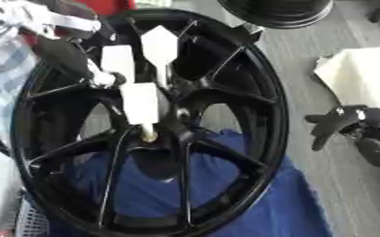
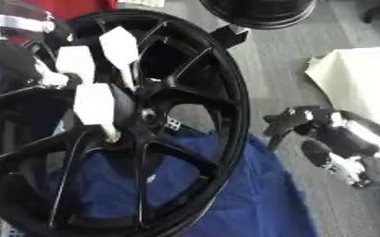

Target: Pull the pin out of the wheel hub.

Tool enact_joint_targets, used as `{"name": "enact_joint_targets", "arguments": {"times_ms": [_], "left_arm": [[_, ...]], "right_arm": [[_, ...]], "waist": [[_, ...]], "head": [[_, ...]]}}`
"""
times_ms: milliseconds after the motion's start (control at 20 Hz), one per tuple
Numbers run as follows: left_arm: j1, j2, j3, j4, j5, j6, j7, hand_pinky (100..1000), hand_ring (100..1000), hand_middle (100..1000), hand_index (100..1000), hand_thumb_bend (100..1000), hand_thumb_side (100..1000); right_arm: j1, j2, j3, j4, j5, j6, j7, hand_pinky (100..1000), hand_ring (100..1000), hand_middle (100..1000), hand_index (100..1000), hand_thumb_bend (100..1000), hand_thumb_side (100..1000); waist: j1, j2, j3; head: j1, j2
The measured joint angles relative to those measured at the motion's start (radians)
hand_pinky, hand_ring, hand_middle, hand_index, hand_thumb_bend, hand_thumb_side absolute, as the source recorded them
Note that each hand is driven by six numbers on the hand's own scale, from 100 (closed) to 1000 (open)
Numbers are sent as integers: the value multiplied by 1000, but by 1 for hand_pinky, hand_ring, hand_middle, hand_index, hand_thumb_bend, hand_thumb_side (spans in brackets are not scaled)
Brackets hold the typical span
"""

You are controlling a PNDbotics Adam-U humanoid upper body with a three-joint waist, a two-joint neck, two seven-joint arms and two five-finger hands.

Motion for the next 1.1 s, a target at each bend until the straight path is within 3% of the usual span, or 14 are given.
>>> {"name": "enact_joint_targets", "arguments": {"times_ms": [150, 300, 750, 1100], "left_arm": [[0, -1, 5, 3, 1, 10, 0, 799, 715, 600, 675, 103, 396], [0, -7, 15, -1, 15, 33, 1, 751, 647, 532, 592, 100, 238], [-1, 7, 93, -79, 109, 143, 82, 671, 546, 419, 375, 100, 260], [0, 42, 169, -117, 166, 216, 154, 649, 517, 381, 340, 100, 257]], "right_arm": [[0, 0, 0, 0, 2, 2, 0, 1000, 647, 706, 756, 100, 519], [0, 0, 0, 0, 7, 7, -1, 1000, 647, 706, 756, 100, 518], [2, 1, 0, 0, 10, 12, -6, 1000, 647, 707, 756, 100, 522], [6, 1, 0, 0, 10, 16, -10, 1000, 648, 707, 756, 100, 525]], "waist": [[0, 0, 0], [0, 1, 0], [-1, 1, 0], [-2, -3, 5]], "head": [[0, 0], [0, 0], [0, 0], [-3, 0]]}}
